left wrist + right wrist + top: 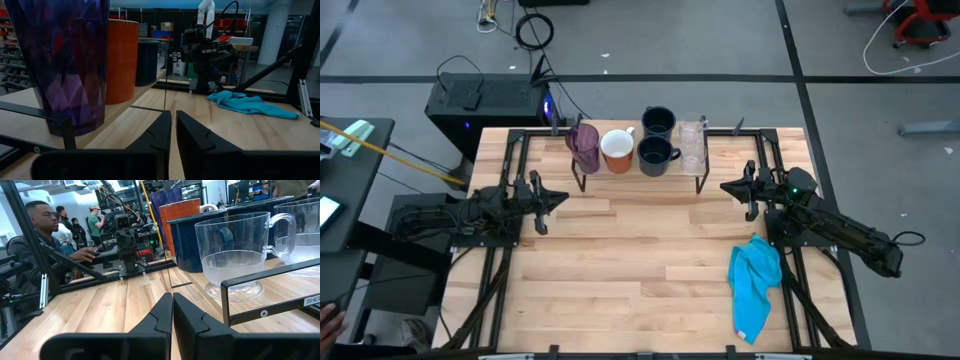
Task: Stack small to large cups/mugs on shelf
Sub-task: Return to Home Position
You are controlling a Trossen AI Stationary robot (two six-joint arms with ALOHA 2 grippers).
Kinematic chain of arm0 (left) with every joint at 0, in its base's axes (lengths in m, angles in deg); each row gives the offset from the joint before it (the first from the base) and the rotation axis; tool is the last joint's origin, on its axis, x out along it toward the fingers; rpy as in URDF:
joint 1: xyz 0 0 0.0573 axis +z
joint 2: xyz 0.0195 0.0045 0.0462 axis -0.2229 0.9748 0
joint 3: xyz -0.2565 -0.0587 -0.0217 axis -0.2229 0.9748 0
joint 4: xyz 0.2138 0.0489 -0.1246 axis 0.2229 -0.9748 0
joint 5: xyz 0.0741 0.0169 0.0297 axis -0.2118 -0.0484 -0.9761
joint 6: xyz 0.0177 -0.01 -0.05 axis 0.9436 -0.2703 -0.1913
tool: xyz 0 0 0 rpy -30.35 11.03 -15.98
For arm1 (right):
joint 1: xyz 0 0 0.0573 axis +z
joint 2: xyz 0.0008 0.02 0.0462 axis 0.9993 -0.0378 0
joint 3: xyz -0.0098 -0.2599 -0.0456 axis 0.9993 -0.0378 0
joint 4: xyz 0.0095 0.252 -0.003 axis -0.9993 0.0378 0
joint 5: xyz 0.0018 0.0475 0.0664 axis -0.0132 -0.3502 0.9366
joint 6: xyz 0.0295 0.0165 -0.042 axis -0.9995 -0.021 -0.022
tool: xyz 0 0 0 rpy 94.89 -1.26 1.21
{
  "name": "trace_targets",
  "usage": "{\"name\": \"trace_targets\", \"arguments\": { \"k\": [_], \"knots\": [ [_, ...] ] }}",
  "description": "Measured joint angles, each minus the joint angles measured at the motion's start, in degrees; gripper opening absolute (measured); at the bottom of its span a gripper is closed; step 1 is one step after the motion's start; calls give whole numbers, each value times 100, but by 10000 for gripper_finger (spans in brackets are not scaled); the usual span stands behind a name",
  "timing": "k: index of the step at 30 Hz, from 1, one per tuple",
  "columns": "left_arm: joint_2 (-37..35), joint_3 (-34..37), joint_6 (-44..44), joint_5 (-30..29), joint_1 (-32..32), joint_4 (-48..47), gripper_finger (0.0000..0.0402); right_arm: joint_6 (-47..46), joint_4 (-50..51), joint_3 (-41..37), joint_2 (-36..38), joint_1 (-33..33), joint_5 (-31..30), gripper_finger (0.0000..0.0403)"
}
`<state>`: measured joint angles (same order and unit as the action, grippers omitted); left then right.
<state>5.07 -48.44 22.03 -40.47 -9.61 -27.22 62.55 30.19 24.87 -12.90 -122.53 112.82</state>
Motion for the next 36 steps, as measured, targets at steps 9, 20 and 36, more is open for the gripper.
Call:
{"name": "trace_targets", "arguments": {
  "k": [9,20,36],
  "knots": [
    [0,0,2,2,-2,1,25,1,0,0,-1,0,0,18],
    [-2,0,1,0,-2,1,36,0,0,1,-1,1,0,18],
    [-1,0,0,0,-2,1,29,-1,0,1,-1,-1,-1,18]
  ]
}}
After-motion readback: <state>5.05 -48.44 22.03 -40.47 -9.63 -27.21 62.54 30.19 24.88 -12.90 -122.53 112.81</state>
